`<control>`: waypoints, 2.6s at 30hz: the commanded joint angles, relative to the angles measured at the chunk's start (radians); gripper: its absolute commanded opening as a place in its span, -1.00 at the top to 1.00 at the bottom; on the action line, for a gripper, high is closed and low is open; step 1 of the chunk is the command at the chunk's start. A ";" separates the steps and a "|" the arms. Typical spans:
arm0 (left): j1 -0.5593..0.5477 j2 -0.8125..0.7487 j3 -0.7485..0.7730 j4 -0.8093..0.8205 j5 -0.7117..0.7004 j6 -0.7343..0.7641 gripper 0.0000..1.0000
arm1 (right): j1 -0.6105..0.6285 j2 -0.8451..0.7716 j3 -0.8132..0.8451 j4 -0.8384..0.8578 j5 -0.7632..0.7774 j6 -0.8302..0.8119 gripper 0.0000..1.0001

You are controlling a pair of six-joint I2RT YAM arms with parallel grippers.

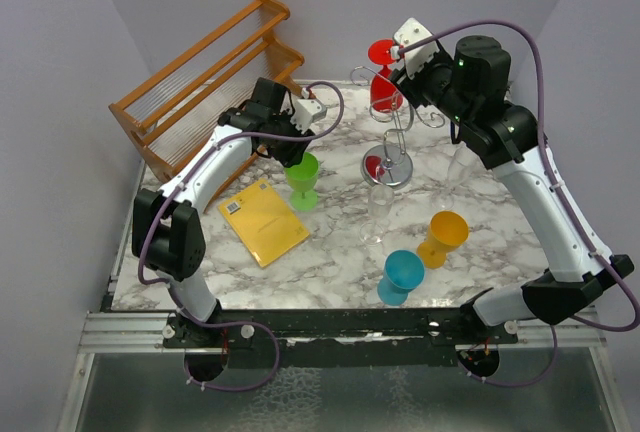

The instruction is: Place the wine glass upside down on the wine glass rack

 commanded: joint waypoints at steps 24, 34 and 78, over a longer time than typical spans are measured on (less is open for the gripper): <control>0.023 -0.219 0.236 -0.024 0.040 -0.172 1.00 | -0.188 -0.055 0.042 -0.080 -0.323 0.110 -0.76; 0.047 -0.332 0.388 0.224 -0.054 -0.346 1.00 | -0.208 -0.036 0.102 -0.044 -0.534 0.233 -0.83; 0.047 -0.208 0.540 0.390 0.214 -0.621 1.00 | -0.208 0.204 0.206 0.256 -0.596 0.956 0.87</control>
